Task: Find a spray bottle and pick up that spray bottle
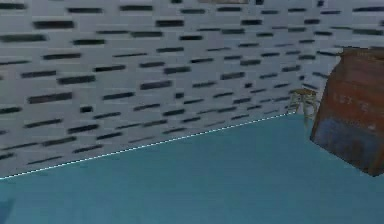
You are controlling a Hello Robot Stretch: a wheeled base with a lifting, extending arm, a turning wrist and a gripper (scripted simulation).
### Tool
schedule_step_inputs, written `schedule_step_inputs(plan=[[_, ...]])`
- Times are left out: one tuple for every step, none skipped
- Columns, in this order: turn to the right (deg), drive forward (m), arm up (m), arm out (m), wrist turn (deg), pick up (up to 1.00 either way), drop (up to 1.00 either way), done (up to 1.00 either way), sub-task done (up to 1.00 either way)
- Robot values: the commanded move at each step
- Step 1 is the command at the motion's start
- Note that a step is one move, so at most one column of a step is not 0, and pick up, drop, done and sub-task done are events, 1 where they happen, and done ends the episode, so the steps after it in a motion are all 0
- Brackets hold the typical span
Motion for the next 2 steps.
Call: schedule_step_inputs(plan=[[-18.0,0.00,0.00,0.00,0.0,0.00,0.00,0.00,0.00],[0.0,0.45,0.00,0.00,0.0,0.00,0.00,0.00,0.00]])
